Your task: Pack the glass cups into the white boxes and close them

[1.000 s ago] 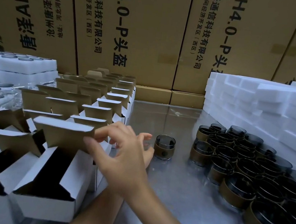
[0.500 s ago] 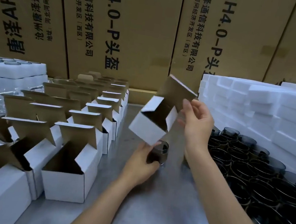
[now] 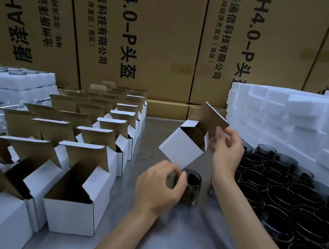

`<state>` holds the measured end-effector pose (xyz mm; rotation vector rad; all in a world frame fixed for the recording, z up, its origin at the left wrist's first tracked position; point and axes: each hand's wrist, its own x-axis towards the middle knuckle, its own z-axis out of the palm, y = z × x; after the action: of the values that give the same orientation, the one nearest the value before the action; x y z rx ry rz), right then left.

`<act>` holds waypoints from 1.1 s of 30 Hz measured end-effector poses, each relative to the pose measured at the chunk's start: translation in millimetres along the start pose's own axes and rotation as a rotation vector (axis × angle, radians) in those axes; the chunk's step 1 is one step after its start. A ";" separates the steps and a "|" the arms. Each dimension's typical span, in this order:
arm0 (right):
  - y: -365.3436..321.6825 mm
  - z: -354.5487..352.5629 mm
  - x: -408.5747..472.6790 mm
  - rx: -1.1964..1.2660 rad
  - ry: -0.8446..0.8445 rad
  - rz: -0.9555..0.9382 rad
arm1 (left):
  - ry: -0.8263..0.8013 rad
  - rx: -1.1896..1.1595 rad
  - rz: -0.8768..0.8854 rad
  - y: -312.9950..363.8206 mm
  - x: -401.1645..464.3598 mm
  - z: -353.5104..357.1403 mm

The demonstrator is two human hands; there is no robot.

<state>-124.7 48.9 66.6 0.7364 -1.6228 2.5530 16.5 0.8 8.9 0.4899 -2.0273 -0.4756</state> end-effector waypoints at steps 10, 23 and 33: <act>-0.6 4.1 -18.5 -0.109 0.002 -0.137 | 0.259 -0.225 -0.110 -2.1 25.4 -1.6; -1.4 12.0 -25.4 -0.046 -0.136 -0.206 | 0.235 -0.452 -0.269 13.2 53.1 7.9; 9.1 16.5 -30.9 -0.038 -0.328 -0.064 | 0.345 -0.598 -0.415 9.4 52.8 6.6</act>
<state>-93.6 37.5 52.1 1.2368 -1.6907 2.4498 -14.8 -18.0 48.8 0.5689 -1.3598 -1.1227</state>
